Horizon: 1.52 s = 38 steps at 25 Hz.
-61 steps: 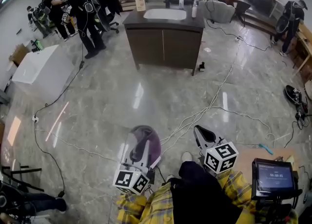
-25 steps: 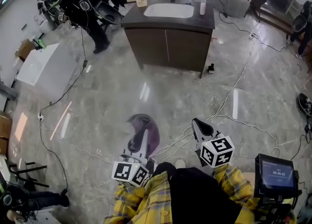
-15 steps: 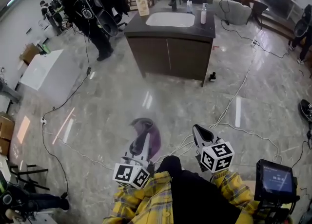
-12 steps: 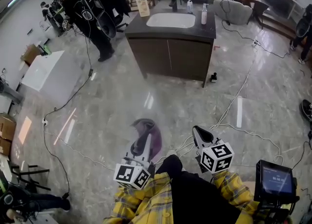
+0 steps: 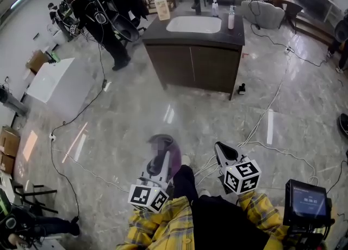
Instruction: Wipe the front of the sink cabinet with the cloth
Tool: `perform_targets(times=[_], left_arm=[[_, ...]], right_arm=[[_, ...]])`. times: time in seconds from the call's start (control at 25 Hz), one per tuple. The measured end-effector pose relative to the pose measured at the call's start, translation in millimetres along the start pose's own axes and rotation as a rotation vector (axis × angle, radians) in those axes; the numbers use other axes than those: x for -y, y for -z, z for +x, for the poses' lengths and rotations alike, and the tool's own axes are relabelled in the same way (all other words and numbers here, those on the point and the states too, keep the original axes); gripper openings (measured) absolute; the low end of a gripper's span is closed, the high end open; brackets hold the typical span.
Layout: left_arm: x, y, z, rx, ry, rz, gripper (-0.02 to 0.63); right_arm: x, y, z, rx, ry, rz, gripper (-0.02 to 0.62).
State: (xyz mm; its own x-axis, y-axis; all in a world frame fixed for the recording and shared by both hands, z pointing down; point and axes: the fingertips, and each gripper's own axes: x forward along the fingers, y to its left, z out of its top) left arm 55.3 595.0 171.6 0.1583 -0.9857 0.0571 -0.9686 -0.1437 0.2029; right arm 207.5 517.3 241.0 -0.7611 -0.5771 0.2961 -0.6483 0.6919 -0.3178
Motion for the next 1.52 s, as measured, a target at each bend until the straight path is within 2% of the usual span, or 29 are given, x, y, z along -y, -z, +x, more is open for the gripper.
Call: perform_targets(times=[0.52, 0.76, 0.96, 1.52], left_arm=[[-37, -19, 11, 0.012, -0.013, 0.000, 0.049], [-84, -8, 26, 0.000, -0.016, -0.038, 0.049], [-116, -13, 40, 0.000, -0.009, -0.060, 0.050], [-208, -39, 96, -0.018, 0.063, -0.041, 0.049]], right_arm=[[-13, -17, 24, -0.004, 0.007, -0.017, 0.006], [-19, -6, 65, -0.036, 0.023, -0.013, 0.006], [-27, -15, 90, -0.031, 0.039, -0.025, 0.006], [-41, -49, 200, -0.019, 0.070, -0.027, 0.006]])
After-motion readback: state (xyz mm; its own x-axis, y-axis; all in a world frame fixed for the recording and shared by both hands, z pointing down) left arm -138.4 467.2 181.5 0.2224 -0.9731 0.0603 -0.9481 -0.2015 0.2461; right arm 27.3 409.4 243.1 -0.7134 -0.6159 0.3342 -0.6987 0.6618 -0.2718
